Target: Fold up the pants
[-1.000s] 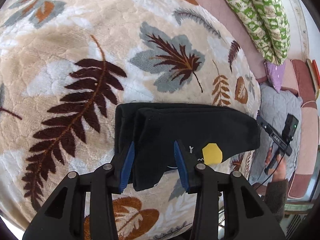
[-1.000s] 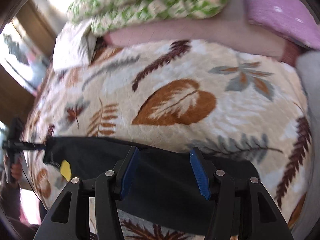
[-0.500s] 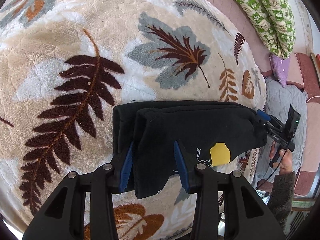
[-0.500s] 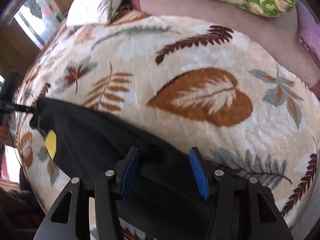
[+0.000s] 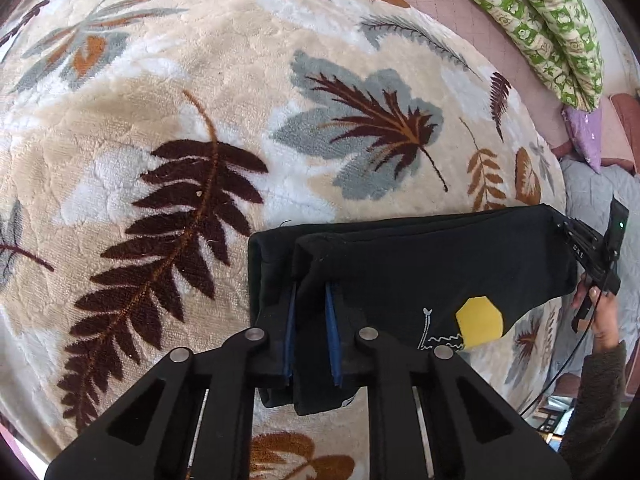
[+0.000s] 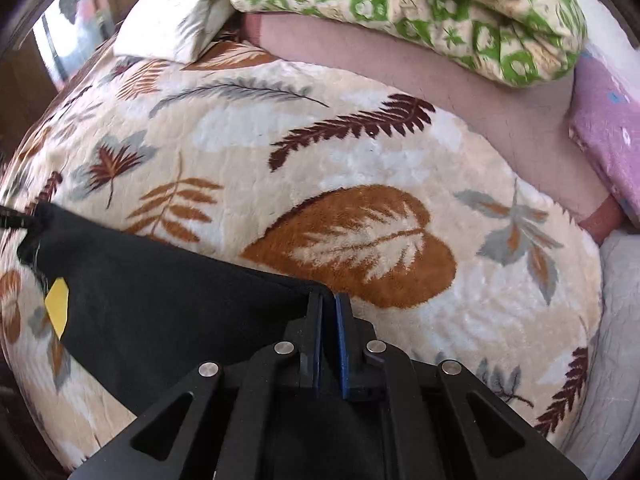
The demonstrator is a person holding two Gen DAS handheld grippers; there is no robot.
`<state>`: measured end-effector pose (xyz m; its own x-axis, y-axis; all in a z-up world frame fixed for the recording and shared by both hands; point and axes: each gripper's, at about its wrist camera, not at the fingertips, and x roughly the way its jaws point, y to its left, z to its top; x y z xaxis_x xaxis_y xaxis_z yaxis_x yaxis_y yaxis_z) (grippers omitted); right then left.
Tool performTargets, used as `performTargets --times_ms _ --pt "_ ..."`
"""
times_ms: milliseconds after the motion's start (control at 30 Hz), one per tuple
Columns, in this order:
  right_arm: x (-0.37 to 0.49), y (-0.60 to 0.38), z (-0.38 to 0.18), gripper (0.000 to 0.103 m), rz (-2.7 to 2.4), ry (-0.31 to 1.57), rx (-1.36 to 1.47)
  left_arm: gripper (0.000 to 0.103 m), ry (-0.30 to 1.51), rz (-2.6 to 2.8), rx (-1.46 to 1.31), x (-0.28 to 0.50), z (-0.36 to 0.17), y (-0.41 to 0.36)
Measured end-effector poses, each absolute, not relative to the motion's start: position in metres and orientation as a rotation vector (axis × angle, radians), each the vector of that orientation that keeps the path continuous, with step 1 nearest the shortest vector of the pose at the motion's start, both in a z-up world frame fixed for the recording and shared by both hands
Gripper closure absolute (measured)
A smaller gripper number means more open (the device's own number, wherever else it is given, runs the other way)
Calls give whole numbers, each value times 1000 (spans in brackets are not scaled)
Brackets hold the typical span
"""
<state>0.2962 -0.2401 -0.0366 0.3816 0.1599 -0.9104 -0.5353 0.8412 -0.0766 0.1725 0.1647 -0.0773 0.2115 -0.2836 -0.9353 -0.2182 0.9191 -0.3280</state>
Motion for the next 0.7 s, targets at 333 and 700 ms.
performTargets --times_ms 333,700 --pt "302 -234 -49 84 373 1139 -322 90 1343 -99 -561 162 -65 185" --pt "206 -318 19 49 360 1021 247 79 1365 -97 -486 132 -66 178"
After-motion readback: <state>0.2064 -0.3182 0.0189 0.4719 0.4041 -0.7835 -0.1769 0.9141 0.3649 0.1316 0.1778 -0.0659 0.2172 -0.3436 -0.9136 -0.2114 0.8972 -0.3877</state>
